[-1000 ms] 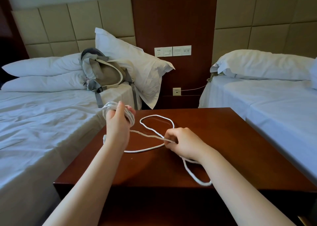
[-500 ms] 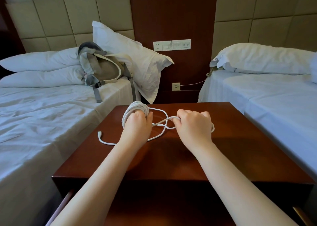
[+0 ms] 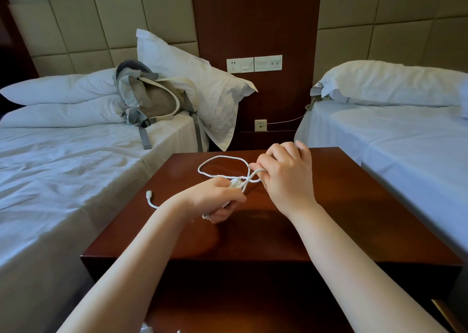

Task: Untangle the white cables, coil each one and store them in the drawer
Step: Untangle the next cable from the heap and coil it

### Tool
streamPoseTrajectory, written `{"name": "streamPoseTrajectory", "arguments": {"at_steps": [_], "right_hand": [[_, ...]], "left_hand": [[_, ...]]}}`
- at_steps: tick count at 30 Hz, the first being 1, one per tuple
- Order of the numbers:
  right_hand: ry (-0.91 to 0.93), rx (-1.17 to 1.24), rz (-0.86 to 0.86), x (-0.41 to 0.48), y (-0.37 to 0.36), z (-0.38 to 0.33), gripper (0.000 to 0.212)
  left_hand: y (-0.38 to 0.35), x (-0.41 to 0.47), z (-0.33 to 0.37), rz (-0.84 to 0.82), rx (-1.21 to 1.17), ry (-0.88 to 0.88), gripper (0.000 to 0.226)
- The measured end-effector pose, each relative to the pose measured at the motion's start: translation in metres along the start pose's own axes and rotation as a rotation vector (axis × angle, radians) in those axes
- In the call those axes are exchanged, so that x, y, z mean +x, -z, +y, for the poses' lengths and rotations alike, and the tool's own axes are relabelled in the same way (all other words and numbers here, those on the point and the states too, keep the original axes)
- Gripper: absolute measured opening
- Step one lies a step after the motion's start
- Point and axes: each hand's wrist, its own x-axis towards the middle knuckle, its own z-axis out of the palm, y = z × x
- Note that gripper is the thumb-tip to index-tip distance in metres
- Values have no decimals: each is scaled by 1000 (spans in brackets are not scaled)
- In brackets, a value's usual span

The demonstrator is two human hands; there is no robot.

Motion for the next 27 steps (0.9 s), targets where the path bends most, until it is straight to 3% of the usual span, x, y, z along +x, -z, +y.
{"name": "streamPoseTrajectory", "arguments": {"at_steps": [4,9,14,18,21,24,27], "right_hand": [[-1,119,20,1,-1,-1,31],[-135,341,-55,-1,-6,2,21],[-146,447,-270,-4,-9,0,31],[-192,557,-520,-4,-3,-7,31],[-250,679,-657,-3,2,-9,31],[-271,696,-742,-1,4,-9,46],[-267,683,-789,-1,3,-16,51]], "left_hand": [[1,-4,1,-168,-320,-108,22],[11,-2,0,-527,-851,-424,27],[11,5,4,-561,-1254,-599,29],[13,3,7,-366,-1553,-658,27],[19,-2,11,-17,-1843,-632,30],[27,-5,15,375,-1869,-621,39],[28,-5,17,568,-1808,-617,35]]}}
